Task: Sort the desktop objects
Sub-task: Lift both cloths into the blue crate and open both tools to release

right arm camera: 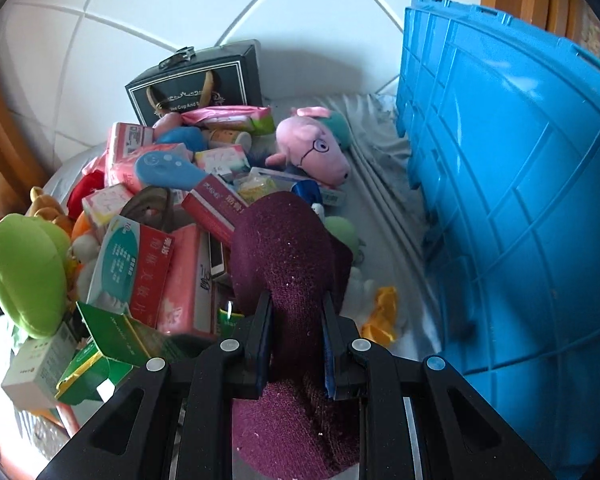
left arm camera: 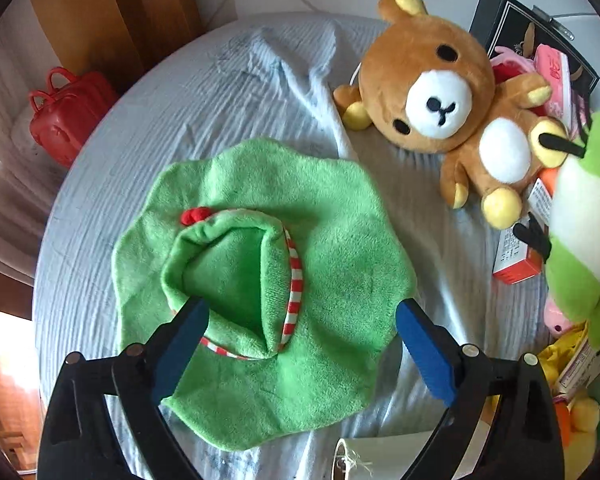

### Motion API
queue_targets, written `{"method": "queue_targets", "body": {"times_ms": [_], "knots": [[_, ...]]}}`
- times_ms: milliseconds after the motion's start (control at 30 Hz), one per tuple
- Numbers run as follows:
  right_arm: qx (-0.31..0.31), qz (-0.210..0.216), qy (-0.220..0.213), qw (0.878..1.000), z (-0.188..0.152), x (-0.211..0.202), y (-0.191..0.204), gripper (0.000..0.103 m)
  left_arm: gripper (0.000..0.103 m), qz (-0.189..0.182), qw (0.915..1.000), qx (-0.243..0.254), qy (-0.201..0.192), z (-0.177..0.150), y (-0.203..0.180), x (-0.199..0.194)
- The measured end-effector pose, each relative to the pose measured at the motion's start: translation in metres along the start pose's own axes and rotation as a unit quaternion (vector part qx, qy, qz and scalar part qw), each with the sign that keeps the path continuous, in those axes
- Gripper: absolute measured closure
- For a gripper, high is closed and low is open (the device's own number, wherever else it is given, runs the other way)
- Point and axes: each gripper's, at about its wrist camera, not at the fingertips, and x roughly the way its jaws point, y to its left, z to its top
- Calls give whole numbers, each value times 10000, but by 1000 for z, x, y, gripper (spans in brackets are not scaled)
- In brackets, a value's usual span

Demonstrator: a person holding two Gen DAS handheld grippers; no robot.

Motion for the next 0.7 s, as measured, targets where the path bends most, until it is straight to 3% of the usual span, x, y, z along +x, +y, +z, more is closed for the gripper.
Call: {"method": "queue_targets", "body": {"times_ms": [67, 100, 167, 233, 267, 300, 333, 500, 700], "knots": [[19, -53, 49, 10000, -1, 5, 0, 83, 6, 126, 9996, 42, 268, -3, 2, 22], [24, -80, 76, 9999, -1, 7, 0, 83, 0, 107, 9996, 53, 251, -5, 4, 30], [57, -108, 156, 9998, -2, 14, -1, 83, 0, -72, 9999, -47, 98, -5, 12, 31], [85, -136, 197, 9997, -3, 19, -1, 83, 7, -78, 9998, 57, 152, -4, 9, 28], [85, -148, 210, 9996, -3, 21, -1, 83, 42, -238, 9996, 124, 61, -4, 8, 22], [72, -162, 217, 9996, -2, 22, -1, 83, 84, -229, 9997, 128, 2, -3, 8, 16], [60, -172, 210, 9996, -2, 22, 0, 83, 90, -99, 9999, 77, 15, -3, 9, 11], [-86, -174, 26, 9998, 6, 7, 5, 83, 92, -132, 9982, -84, -577, -3, 18, -38], [-359, -167, -605, 9974, 26, -45, 11, 83, 92, -288, 9841, 316, -1725, 11, -1, -156]]}}
